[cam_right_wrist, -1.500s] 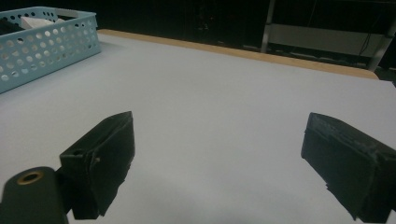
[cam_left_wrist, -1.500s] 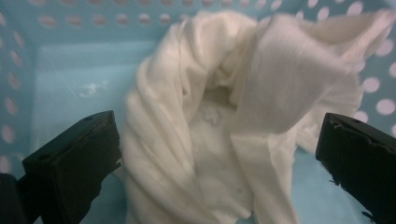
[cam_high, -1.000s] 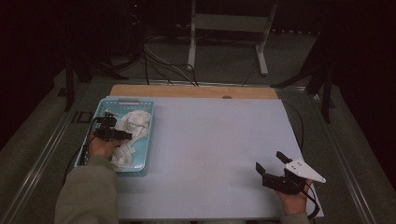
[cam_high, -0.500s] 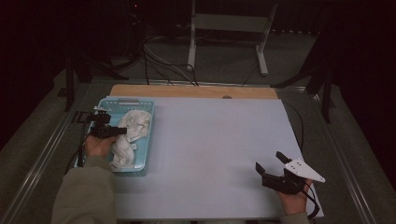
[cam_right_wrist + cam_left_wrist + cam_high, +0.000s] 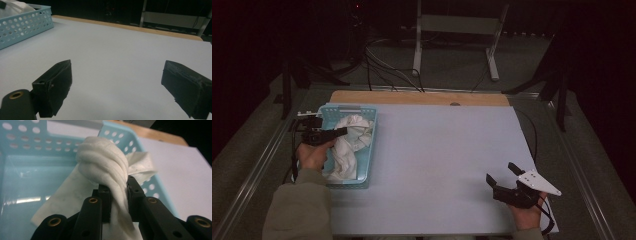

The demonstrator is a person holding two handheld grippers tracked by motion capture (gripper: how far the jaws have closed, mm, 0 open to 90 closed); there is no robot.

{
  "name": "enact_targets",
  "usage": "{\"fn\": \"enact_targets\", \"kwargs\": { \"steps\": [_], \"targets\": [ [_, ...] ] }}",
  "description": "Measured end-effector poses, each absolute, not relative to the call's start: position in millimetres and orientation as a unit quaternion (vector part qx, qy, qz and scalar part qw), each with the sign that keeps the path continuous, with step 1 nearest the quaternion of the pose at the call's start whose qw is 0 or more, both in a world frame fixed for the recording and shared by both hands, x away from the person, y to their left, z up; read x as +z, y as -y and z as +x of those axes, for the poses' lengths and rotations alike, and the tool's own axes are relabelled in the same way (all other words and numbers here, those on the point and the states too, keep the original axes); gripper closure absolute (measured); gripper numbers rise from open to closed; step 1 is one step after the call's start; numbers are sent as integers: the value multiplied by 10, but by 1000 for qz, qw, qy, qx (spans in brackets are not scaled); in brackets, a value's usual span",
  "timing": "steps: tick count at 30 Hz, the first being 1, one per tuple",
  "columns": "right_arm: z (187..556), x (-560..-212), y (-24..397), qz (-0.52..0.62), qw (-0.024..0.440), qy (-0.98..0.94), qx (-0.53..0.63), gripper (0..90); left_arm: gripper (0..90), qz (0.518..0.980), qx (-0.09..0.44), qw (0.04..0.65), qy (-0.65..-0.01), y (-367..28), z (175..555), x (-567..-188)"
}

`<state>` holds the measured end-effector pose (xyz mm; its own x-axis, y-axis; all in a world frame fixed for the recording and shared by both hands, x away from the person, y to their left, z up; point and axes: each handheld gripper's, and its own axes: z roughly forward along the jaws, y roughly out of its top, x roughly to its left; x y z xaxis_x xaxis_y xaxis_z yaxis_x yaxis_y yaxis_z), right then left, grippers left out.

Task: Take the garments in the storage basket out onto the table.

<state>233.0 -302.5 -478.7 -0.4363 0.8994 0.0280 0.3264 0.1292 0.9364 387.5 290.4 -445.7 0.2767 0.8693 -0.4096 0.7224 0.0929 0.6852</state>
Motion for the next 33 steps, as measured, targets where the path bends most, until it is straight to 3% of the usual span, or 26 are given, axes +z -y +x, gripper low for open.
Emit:
{"fn": "enact_targets", "kwargs": {
  "steps": [33],
  "targets": [
    [2335, -4794, 3016, 442, 290, -695, 487, 99, 786, 671, 124, 507, -527, -2644, 3875, -3900]
  ]
}}
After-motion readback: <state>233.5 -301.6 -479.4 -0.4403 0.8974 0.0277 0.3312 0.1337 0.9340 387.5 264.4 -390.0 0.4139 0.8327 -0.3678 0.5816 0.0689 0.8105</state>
